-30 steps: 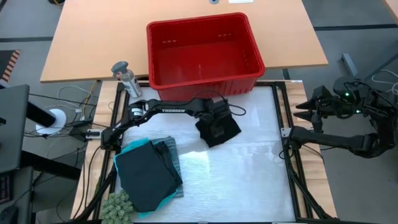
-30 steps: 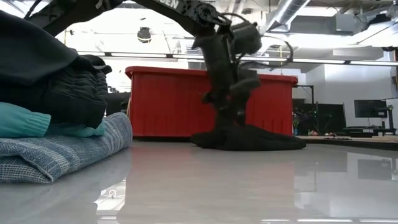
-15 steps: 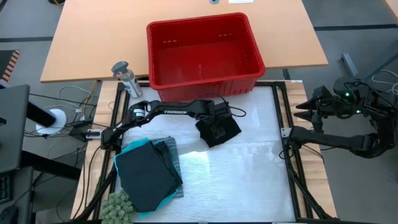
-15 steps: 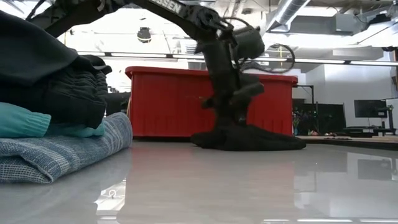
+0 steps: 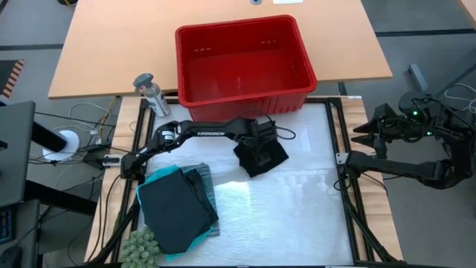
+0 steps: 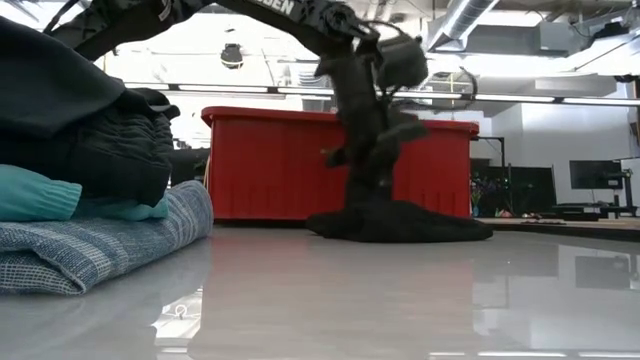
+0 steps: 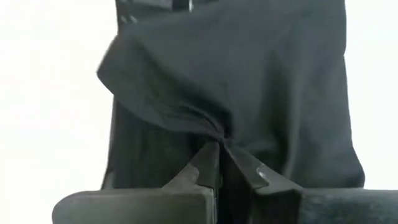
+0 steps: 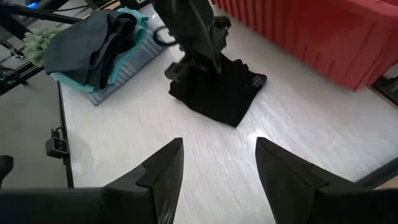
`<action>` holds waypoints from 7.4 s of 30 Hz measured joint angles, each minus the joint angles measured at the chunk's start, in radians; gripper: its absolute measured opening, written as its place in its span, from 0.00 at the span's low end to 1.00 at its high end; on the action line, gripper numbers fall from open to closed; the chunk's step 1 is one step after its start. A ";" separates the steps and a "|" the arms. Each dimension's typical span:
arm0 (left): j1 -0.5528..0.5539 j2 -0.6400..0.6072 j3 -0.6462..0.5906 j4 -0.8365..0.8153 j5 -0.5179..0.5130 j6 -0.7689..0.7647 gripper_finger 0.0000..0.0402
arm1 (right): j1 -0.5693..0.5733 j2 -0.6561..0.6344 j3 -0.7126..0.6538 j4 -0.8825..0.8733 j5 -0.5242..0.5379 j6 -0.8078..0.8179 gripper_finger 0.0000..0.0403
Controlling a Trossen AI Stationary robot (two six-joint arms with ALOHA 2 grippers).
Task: Fold Laundry from Bin
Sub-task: Fold the black boxer from the red organizer bin
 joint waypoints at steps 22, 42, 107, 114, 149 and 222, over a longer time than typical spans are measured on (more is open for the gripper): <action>0.045 -0.004 0.070 -0.026 -0.080 0.138 0.07 | 0.000 -0.004 0.000 -0.004 0.000 0.000 0.56; -0.002 -0.017 0.244 -0.340 -0.129 0.089 0.35 | 0.000 -0.005 0.000 -0.005 -0.001 0.003 0.56; -0.196 -0.007 0.143 -0.449 -0.599 -0.458 0.00 | 0.130 0.146 -1.088 1.442 0.093 -0.071 0.56; -0.201 -0.007 0.143 -0.448 -0.615 -0.462 0.00 | 0.115 0.478 -1.062 1.643 0.085 -0.234 0.56; -0.249 -0.004 -0.107 -0.364 -0.629 -0.623 0.00 | 0.026 0.866 -0.794 1.567 0.072 -0.355 0.13; -0.089 -0.364 -0.720 0.883 -0.157 0.034 0.00 | -0.047 0.895 -0.794 1.611 -0.023 -0.281 0.24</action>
